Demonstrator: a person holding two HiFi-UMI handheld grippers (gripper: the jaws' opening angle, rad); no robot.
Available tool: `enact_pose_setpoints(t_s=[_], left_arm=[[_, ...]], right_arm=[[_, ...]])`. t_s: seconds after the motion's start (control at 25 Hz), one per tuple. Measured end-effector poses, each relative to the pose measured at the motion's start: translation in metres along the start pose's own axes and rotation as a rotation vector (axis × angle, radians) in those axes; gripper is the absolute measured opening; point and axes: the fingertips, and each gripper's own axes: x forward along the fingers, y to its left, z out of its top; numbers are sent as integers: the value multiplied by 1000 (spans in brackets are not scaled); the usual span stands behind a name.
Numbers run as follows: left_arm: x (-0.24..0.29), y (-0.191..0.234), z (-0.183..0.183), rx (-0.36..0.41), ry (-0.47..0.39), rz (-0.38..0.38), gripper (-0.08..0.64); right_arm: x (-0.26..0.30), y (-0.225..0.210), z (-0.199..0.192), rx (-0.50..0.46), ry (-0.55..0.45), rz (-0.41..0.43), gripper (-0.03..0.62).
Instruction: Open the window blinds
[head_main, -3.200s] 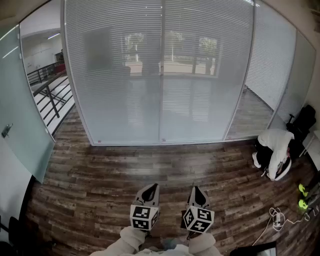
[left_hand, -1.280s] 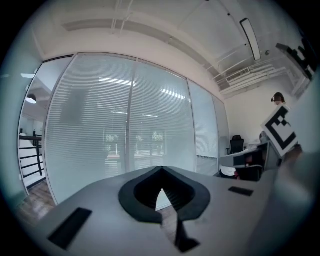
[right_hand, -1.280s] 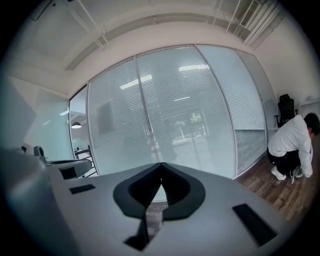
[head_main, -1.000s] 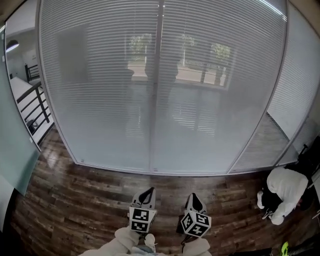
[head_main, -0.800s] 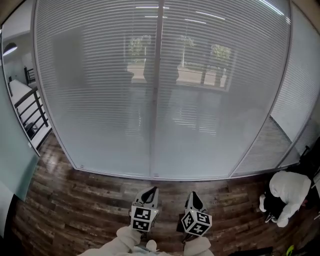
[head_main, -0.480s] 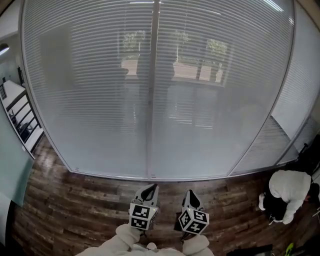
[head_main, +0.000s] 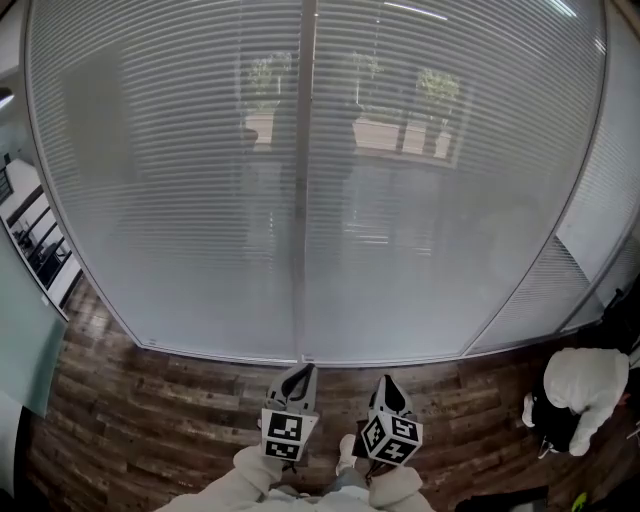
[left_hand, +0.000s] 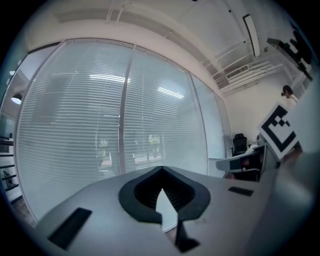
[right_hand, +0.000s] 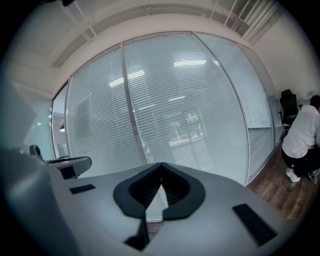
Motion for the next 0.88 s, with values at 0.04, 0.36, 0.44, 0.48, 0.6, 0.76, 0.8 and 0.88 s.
enact_pose_setpoints(t_s=[0.04, 0.36, 0.44, 0.48, 0.6, 0.76, 0.8, 0.88], left_arm=[[8, 5, -3, -4, 10, 14, -2], [102, 25, 6, -12, 34, 86, -2], [131, 26, 12, -11, 25, 100, -2], [145, 26, 14, -11, 20, 106, -2], [189, 24, 34, -12, 4, 114, -2], [236, 16, 60, -38, -20, 91, -2], [246, 14, 57, -41, -22, 91, -3], [261, 12, 53, -39, -17, 101, -2]], right_arm=[[10, 0, 2, -2, 1, 8, 12], [103, -31, 37, -16, 9, 67, 12], [129, -44, 49, -21, 3, 80, 12], [143, -51, 55, -24, 1, 87, 12], [182, -68, 86, -35, -11, 110, 12], [223, -88, 119, -51, -27, 135, 12], [230, -93, 121, -53, -26, 139, 12], [244, -104, 123, -56, -17, 144, 12]])
